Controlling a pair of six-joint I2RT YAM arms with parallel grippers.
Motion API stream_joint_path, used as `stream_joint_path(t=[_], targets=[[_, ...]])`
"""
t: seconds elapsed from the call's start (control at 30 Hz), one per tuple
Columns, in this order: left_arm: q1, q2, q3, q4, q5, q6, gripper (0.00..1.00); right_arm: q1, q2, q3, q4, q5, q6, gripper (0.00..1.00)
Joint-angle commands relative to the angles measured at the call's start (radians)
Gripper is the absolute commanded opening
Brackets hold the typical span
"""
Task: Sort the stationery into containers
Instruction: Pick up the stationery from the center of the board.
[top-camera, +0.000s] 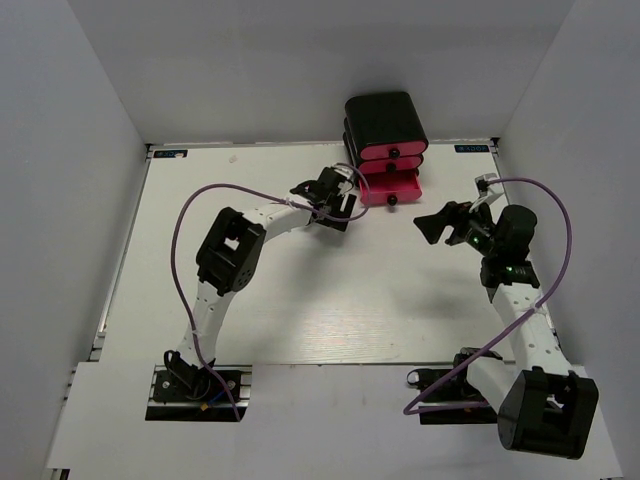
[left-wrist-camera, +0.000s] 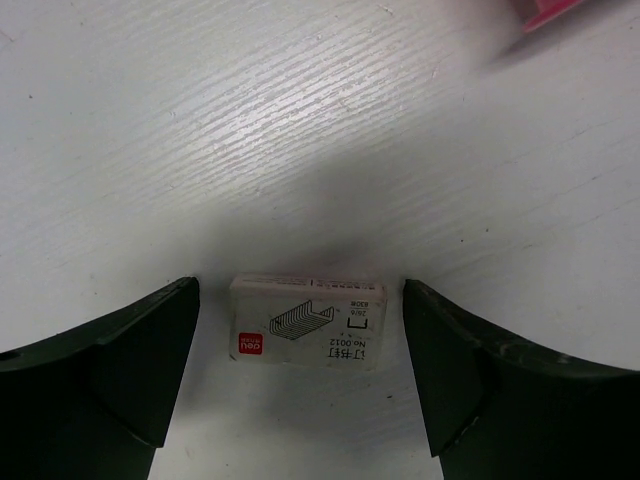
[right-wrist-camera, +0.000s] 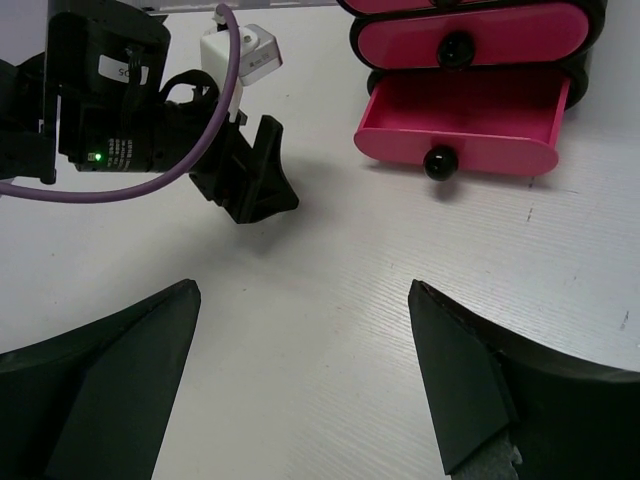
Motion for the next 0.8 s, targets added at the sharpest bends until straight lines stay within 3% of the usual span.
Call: stream_joint_path(t=[0.0,0.1,0.2,0.23,0.33,0.43,0.53,0.57,0.67,0.7,0.77], targets=[[-0.002,-0.059,-0.05,-0.033,0.04,0.015,0.91,-0.018,-0.009,-0.01,0.051,-0.003,-0.009,0.9],[-0.002,-0.059,-0.061,-0.033,0.051,0.015,0.79,-0.027,-0.008,-0.018,0.059,-0.014,-0.006,0.9],[-0.002,-0.059,-0.029,-0.033,0.08,0.006,0.56,-0.038,-0.011,-0.022,0.062,-0.015,-0.007,0.9],[-0.002,-0.059,-0.02,-0.033,0.094,-0.004,0.45,-0.043,-0.02,-0.028,0.065,-0.012,-0.01,0.9],[-0.012,-0.093,0.022,-0.023,0.118,-0.038,0.26,-0.054,-0.04,-0.041,0.083,0.008,-0.004,0.84],[-0.021,-0.133,0.051,0.009,0.154,-0.101,0.18,-0.063,-0.055,-0.05,0.097,0.006,0.012,0.75],[-0.021,-0.163,0.062,0.076,0.2,-0.211,0.13,-0.069,-0.058,-0.053,0.1,0.008,0.025,0.54],[-0.021,-0.163,0.062,0.107,0.2,-0.239,0.12,-0.072,-0.061,-0.05,0.094,0.011,0.022,0.42],[-0.021,-0.148,0.112,0.13,0.223,-0.346,0.12,-0.08,-0.058,-0.038,0.064,0.032,0.017,0.25],[-0.021,-0.137,0.143,0.13,0.223,-0.4,0.12,-0.08,-0.058,-0.033,0.059,0.034,0.013,0.11],[-0.021,-0.114,0.172,0.142,0.223,-0.443,0.12,-0.083,-0.06,-0.03,0.053,0.034,0.009,0.0]])
